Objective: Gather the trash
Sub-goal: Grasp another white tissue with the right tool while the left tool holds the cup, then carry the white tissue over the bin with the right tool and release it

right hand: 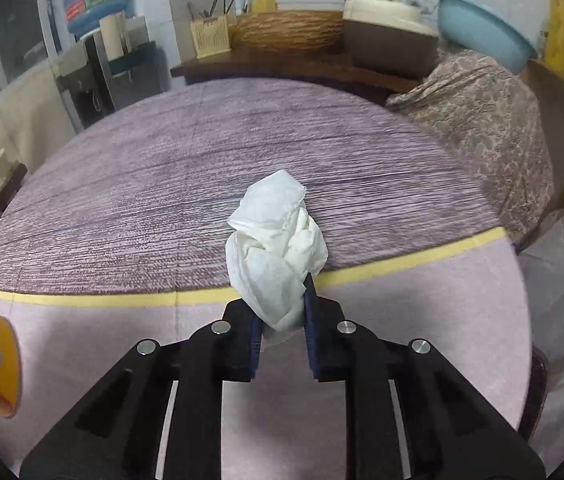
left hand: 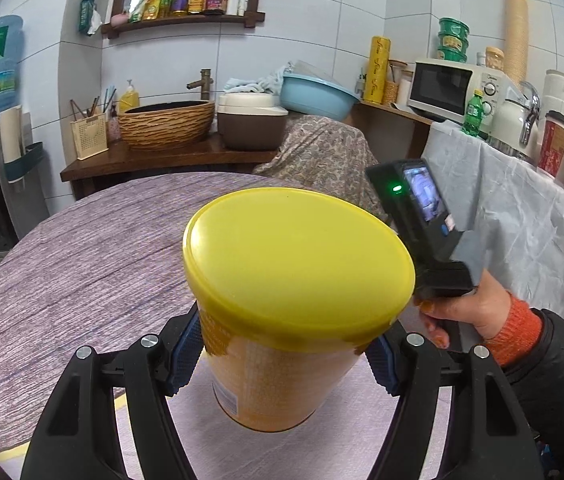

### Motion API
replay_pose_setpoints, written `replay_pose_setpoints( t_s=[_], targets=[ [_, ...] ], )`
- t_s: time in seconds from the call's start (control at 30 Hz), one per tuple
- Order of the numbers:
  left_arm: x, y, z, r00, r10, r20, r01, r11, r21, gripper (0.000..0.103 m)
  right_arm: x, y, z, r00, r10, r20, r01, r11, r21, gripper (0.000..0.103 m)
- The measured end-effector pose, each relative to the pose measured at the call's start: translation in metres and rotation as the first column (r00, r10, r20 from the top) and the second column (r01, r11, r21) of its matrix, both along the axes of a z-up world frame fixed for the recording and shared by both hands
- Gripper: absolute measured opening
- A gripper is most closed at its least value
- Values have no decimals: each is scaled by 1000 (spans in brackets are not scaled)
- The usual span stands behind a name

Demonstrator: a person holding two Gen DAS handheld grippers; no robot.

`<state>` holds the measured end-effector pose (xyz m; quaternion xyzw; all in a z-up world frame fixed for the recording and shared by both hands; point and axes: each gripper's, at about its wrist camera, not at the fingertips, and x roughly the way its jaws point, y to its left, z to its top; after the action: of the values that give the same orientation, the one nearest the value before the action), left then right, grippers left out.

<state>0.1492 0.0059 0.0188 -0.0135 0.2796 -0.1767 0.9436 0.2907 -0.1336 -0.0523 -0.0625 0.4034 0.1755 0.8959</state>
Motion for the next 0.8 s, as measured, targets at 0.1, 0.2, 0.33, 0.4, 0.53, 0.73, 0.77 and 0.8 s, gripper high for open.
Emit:
replay_pose_setpoints(
  t_s=[0.1,0.2,0.33,0.4,0.53,0.73,0.77,0.8],
  targets=[
    [1,-17,0,1000,-28,-4,28,1000,0,68,-18,-26,13,999,-22,42,21,1000,20,19],
    [2,-37,0,998,-64,-10,64,998,-5,68,-44,-68,27,994,-67,81,62,996,64,19],
    [4,-76,-1,991,-133,-13,133,991,-10,68,-78,-133,36,978,-169,123,156,982,108,19],
    [4,-99,0,984,-179,-8,179,984,-16,68,-93,-166,34,966,-225,126,211,970,118,19],
    [4,-140,1,967,-254,-5,254,967,-29,68,-118,-236,11,927,-364,96,357,931,82,19],
    [6,-206,-4,936,-352,-24,351,936,-39,68,-129,-298,-55,876,-481,-28,482,873,80,19],
    [6,-215,-6,931,-363,-31,361,932,-40,68,-128,-305,-68,869,-492,-48,494,866,79,19],
    [7,-227,-9,926,-375,-41,373,927,-43,68,-128,-306,-77,864,-499,-64,503,861,80,19]
  ],
)
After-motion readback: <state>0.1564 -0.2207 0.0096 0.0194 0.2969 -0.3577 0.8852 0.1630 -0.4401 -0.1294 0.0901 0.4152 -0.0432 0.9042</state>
